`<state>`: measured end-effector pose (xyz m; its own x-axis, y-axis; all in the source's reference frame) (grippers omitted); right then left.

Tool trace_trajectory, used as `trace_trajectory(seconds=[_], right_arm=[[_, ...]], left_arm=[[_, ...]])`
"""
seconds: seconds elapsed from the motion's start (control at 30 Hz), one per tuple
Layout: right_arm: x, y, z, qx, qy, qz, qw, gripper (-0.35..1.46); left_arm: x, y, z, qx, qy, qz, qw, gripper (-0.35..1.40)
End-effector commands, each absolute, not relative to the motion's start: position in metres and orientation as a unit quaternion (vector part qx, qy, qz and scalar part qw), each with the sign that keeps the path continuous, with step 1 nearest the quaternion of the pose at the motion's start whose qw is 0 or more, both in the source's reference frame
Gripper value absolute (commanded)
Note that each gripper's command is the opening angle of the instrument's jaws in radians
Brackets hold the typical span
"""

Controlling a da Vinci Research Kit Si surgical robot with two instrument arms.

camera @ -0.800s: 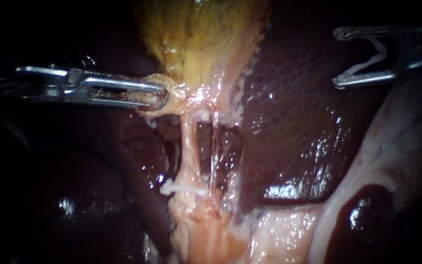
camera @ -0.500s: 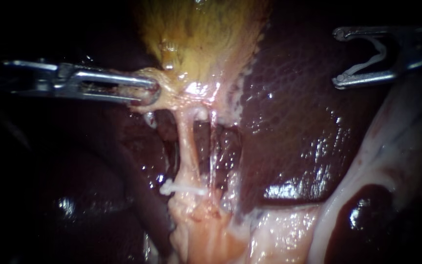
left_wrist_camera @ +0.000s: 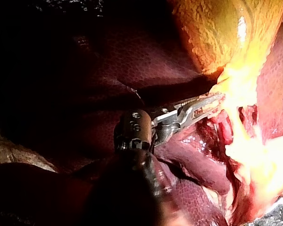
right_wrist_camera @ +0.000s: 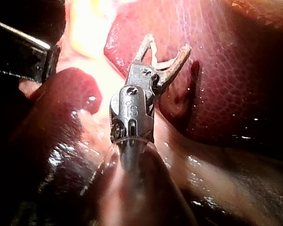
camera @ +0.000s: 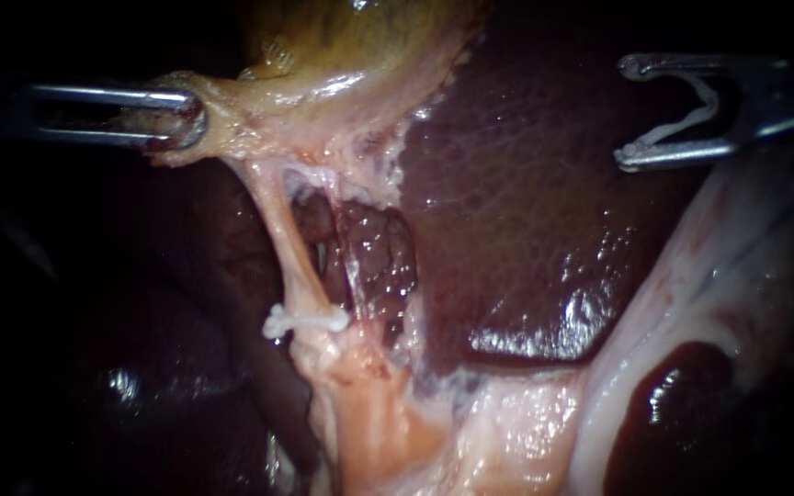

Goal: Clipping second clip left tube

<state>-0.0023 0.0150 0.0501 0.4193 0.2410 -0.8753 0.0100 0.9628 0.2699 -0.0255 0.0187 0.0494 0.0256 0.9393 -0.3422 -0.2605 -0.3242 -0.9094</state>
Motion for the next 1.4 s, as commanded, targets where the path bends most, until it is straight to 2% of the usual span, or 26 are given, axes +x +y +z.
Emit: trace_trajectory(seconds=[0.03, 0.37, 0.67, 0.9, 1.13, 1.4], right_arm=[[-0.0014, 0.0141, 0.0499, 0.128, 0.537, 0.073, 0.831, 0.49], [0.0069, 0.0073, 0.0483, 0.185, 0.548, 0.094, 0.81, 0.49], [0.0124, 0.0035, 0.0499, 0.224, 0.547, 0.11, 0.799, 0.49], [0.0158, 0.0019, 0.0522, 0.257, 0.538, 0.137, 0.791, 0.49], [0.0185, 0.0012, 0.0538, 0.276, 0.533, 0.144, 0.786, 0.49], [0.0202, 0.001, 0.0564, 0.277, 0.535, 0.143, 0.785, 0.5]], left_arm=[[-0.0256, 0.0186, 0.0495, -0.527, -0.322, 0.621, 0.483, -0.35], [-0.0259, 0.0185, 0.0496, -0.527, -0.321, 0.621, 0.484, -0.35], [-0.0262, 0.0184, 0.0496, -0.527, -0.321, 0.621, 0.484, -0.35], [-0.0265, 0.0183, 0.0497, -0.528, -0.322, 0.621, 0.482, -0.35], [-0.0268, 0.0181, 0.0499, -0.528, -0.322, 0.621, 0.482, -0.35], [-0.0269, 0.0181, 0.0499, -0.528, -0.323, 0.621, 0.481, -0.35]])
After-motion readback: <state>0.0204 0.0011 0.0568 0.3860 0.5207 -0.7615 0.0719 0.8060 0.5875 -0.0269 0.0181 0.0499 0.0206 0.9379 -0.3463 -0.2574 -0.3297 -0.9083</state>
